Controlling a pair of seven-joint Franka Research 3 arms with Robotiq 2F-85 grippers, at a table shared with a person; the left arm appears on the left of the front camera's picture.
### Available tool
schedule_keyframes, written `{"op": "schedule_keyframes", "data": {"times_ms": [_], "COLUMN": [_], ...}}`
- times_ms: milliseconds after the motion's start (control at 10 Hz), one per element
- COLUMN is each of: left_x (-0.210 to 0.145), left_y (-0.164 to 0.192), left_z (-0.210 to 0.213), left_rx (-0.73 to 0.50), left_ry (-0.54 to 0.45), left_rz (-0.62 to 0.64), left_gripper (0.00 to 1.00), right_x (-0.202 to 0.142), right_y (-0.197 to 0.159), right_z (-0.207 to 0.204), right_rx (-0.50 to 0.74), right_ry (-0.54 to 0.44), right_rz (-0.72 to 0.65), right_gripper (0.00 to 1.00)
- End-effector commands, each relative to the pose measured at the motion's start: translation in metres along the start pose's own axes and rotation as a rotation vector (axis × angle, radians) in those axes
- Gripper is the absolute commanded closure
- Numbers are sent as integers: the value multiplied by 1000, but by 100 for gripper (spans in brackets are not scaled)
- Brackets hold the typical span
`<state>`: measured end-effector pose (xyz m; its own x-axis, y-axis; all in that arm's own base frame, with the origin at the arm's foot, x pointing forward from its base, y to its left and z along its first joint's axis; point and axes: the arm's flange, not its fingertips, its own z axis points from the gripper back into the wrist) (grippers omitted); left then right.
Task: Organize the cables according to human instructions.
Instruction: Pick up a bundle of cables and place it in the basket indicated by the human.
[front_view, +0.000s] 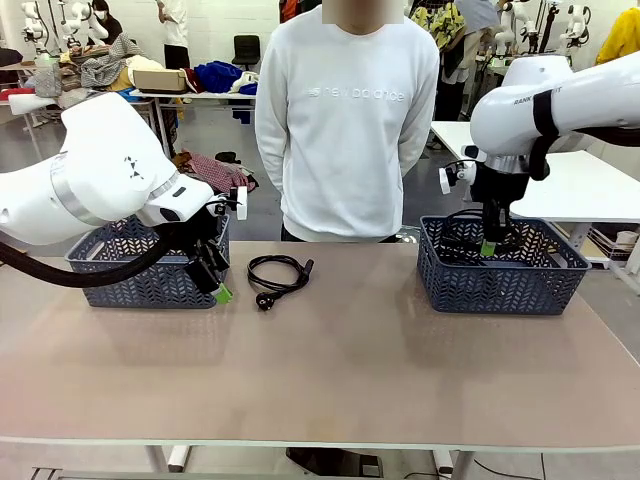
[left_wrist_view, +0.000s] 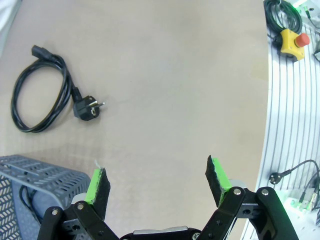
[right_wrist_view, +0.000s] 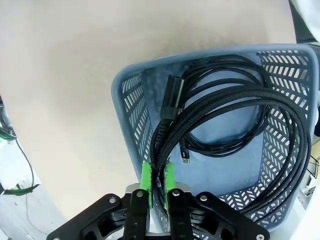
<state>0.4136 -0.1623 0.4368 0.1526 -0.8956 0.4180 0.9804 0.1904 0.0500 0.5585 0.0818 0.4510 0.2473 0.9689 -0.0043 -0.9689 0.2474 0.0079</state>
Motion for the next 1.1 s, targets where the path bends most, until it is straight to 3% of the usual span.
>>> {"op": "schedule_keyframes", "data": {"times_ms": [0, 400, 500, 600, 700, 800, 900, 1000], "left_x": [-2, -2, -2, -2, -2, -2, -2, -2], "left_y": [-1, -1, -1, -1, -1, -1, -1, -1], "left_z": [1, 1, 1, 1, 1, 1, 1, 1], "left_rx": [6, 6, 6, 6, 6, 6, 6, 6], "left_ry": [-10, -10, -10, -10, -10, -10, -10, -10], "left_rz": [13, 13, 13, 13, 13, 13, 13, 13], "left_gripper": [0, 0, 0, 0, 0, 0, 0, 0], "right_x": [-9, -7, -7, -7, -7, -7, -7, -7], "right_y": [1, -7, -9, -9, -12, -13, -14, -15], "right_z": [-7, -17, -18, -18, -19, -20, -20, -20], "right_rx": [-26, -48, -31, -26, -20, -15, -13, -9], "right_ry": [-44, -33, -27, -23, -23, -26, -28, -32], "right_rz": [44, 68, 67, 65, 56, 51, 40, 36], "right_gripper": [88, 88, 69, 68, 49, 63, 29, 44]}}
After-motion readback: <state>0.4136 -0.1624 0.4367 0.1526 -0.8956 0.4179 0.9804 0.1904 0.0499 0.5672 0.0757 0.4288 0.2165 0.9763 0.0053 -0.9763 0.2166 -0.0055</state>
